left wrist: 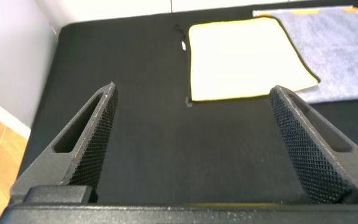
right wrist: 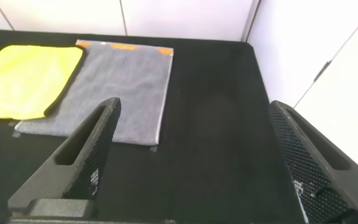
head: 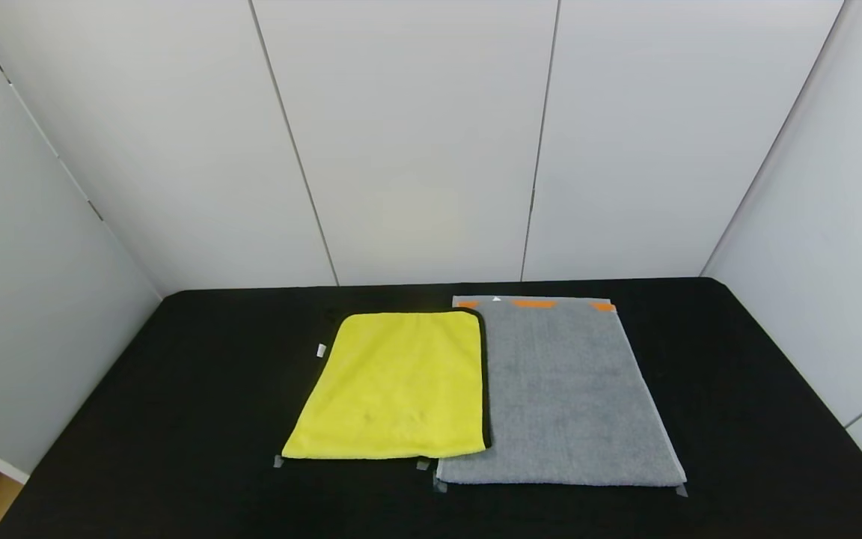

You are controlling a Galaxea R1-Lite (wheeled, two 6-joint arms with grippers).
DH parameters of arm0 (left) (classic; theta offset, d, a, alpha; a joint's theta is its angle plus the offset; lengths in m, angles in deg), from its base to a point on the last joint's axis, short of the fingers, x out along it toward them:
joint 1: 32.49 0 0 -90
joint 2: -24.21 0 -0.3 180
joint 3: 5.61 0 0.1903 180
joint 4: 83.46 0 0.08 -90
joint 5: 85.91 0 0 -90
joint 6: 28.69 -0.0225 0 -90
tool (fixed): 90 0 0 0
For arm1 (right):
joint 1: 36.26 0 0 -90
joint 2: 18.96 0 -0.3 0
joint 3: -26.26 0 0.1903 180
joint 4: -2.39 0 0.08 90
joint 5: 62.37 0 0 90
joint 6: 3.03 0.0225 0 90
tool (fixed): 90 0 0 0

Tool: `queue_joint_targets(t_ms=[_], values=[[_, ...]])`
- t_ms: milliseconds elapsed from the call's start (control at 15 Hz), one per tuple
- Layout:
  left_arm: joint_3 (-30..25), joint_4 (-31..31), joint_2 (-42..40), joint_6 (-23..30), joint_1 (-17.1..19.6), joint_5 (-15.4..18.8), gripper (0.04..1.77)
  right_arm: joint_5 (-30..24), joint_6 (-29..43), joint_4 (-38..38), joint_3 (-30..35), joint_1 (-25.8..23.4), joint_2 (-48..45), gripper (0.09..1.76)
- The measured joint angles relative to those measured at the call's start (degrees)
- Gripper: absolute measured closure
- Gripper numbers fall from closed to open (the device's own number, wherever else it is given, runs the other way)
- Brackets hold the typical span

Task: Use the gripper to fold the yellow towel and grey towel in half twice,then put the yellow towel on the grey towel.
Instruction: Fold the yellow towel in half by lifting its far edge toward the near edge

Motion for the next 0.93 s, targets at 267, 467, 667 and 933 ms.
queue_joint_targets(t_ms=[267,467,667,933], values=[[0.11,0.02,0.13,-0.01,-0.02,0.02,0.09,0.0,0.0,0.0,-0.11,0.0,0.17,0.14],[0.11,0.02,0.13,-0.01,-0.02,0.02,0.09,0.0,0.0,0.0,-0.11,0.0,0.17,0.14],[3.74,0.04,5.9,-0.48,-0.02,0.05,0.09,-0.88,-0.11,-0.02,-3.04,0.02,5.85,0.14],[12.7,2.93,19.76,-8.08,-1.28,2.33,0.09,-3.34,-2.0,-0.46,-12.4,1.62,20.35,0.14]])
